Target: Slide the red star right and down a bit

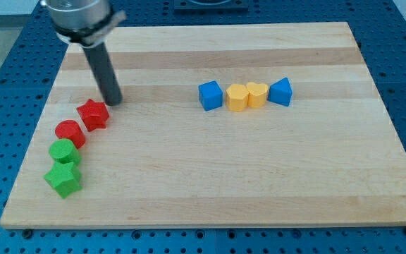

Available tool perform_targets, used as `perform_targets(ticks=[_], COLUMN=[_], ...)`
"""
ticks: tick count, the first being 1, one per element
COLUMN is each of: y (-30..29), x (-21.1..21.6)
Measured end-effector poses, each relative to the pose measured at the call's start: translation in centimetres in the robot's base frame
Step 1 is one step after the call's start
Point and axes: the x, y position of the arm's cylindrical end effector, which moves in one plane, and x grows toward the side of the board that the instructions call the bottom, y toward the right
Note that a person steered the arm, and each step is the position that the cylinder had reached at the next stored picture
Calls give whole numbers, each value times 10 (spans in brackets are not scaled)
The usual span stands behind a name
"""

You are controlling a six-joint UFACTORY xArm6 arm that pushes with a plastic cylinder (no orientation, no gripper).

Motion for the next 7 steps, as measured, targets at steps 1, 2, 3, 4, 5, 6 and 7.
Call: perform_targets(ticks=[1,2,3,4,5,6,7], y=[-44,-56,-31,23,27,40,72], x=[-3,23,45,48,43,34,64])
